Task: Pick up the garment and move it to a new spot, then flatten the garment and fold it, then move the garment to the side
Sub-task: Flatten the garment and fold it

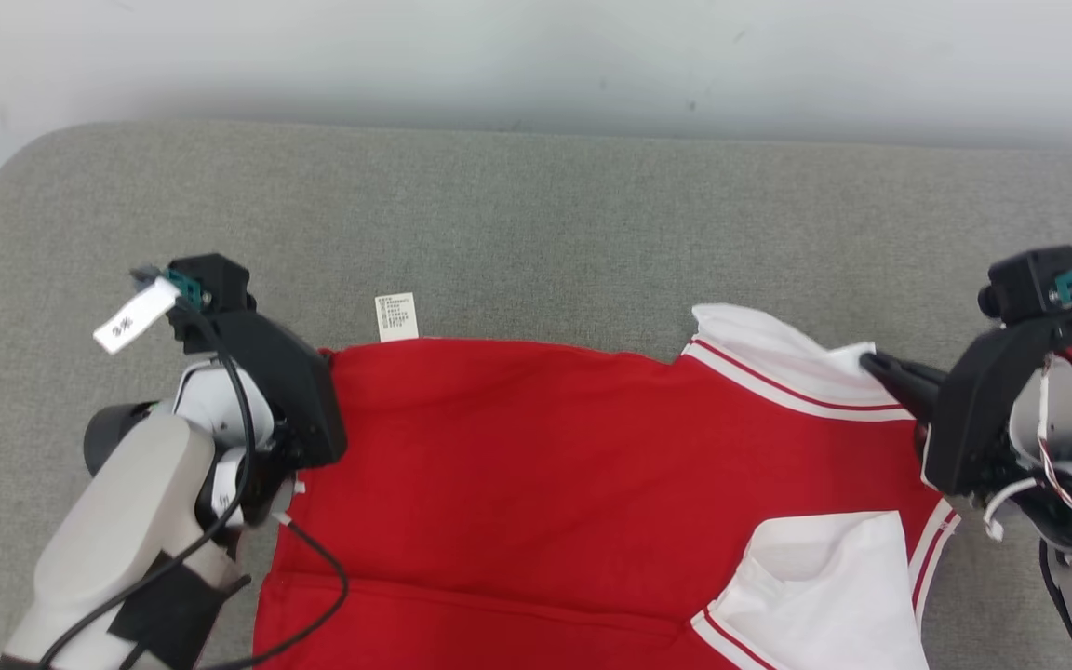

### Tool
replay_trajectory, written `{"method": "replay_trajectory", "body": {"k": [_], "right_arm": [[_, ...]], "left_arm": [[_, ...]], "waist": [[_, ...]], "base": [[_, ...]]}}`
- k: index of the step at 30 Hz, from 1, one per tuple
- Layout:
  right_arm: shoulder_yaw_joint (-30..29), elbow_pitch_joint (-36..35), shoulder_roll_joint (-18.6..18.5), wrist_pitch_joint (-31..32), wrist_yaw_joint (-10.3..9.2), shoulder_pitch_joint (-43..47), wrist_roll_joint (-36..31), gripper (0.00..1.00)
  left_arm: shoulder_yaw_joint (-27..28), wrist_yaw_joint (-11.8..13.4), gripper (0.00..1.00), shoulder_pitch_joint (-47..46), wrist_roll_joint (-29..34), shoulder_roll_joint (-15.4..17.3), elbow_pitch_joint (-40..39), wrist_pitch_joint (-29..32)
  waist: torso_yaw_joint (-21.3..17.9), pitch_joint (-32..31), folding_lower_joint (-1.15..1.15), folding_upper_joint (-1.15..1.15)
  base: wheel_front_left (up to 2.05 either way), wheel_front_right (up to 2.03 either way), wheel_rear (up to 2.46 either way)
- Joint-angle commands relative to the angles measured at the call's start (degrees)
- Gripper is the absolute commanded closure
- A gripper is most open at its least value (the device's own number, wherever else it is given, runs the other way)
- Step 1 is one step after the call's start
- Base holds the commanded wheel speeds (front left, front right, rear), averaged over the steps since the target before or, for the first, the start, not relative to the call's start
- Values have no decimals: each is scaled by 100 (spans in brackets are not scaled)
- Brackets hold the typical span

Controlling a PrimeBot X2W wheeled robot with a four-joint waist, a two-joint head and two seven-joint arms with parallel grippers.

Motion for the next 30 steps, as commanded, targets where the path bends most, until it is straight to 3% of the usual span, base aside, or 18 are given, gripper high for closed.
{"method": "replay_trajectory", "body": {"k": [1, 9, 15, 23, 30], "right_arm": [[-22, -80, -38, 36, -5, 109, 56, 100], [-351, -888, -91, 495, -5, 946, 187, 100], [-528, -1232, 18, 745, -5, 1309, 153, 100], [-707, -1592, 228, 1042, -5, 1626, 64, 100], [-948, -1790, 400, 1367, -5, 1876, 51, 100]], "left_arm": [[5, -17, 100, 102, 24, 85, -44, -64], [-234, -326, 100, 712, 299, 448, -531, -687], [-688, -903, 100, 961, 784, 840, -916, -1338], [-1257, -1320, 100, 1145, 1489, 1286, -1146, -2010], [-1540, -1444, 100, 1201, 1910, 1505, -1112, -2550]], "waist": [[-34, -72, 1, 0], [-110, -275, 1, 0], [-143, -311, 1, 0], [-101, -336, 1, 0], [-60, -365, 1, 0]], "base": [[0, 0, 0], [0, 0, 0], [0, 0, 0], [0, 0, 0], [0, 0, 0]]}}
